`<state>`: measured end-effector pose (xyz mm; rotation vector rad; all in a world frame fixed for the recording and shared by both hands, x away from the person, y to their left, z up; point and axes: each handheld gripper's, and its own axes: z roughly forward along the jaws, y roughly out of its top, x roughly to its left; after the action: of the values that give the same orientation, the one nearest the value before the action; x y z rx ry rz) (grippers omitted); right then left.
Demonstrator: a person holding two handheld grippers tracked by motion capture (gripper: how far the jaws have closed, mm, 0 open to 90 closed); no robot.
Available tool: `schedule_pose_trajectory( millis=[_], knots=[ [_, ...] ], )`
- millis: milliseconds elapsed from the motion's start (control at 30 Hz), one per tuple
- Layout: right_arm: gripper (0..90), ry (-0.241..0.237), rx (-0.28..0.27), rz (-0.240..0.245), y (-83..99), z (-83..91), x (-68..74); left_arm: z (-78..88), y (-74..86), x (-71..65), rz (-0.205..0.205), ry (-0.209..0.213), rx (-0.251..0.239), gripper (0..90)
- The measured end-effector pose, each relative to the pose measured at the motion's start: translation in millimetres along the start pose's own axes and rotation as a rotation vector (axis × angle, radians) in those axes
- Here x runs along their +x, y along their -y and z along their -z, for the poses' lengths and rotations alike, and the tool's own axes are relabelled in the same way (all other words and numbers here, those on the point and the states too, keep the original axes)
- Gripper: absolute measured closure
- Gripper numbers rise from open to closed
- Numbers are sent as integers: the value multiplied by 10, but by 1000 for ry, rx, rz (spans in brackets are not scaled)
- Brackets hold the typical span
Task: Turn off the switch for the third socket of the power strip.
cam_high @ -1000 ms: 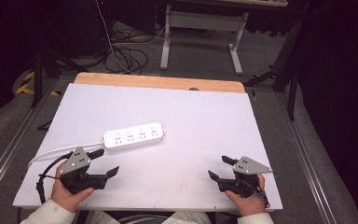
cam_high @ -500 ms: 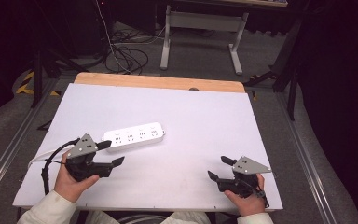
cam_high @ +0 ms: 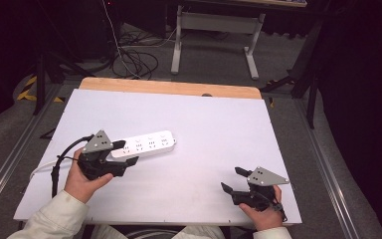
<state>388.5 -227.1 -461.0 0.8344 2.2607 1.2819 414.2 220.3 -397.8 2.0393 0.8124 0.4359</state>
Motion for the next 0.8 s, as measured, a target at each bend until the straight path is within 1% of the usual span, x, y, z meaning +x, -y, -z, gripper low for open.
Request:
schedule_pose_trajectory(
  millis=[67, 233, 333, 367, 400, 433, 467, 667, 700, 733, 767, 800],
  knots=[
    [284, -1, 0, 1, 1, 1, 1, -50, -54, 14, -6, 0, 8, 320],
    [284, -2, 0, 4, 1, 1, 2, -108, -106, 39, 5, 1, 9, 331],
    [286, -3, 0, 6, 3, 0, 2, -153, -154, 60, 6, -8, 23, 338],
    [286, -2, -1, 7, 3, 1, 1, -180, -190, 68, -5, -14, 27, 343],
    [286, -2, -1, 7, 3, 1, 1, -180, -190, 68, -5, -14, 27, 343],
    [286, -3, -2, 7, 3, 2, 1, -204, -212, 70, 7, -8, 28, 347],
    [286, -3, -2, 7, 4, 1, 2, -219, -225, 76, 2, -14, 33, 349],
    [286, -3, -3, 8, 4, 3, 2, -297, -275, 86, -8, -16, 46, 356],
    [286, -3, -3, 8, 6, 2, 2, -325, -291, 84, -9, -11, 50, 356],
    [286, -4, -3, 9, 6, 2, 1, -340, -301, 88, -16, -14, 54, 357],
    [286, -4, -3, 9, 6, 2, 1, -340, -301, 88, -16, -14, 54, 358],
    [286, -4, -1, 8, 6, -1, 2, -384, -317, 98, -9, -12, 57, 359]
  ],
)
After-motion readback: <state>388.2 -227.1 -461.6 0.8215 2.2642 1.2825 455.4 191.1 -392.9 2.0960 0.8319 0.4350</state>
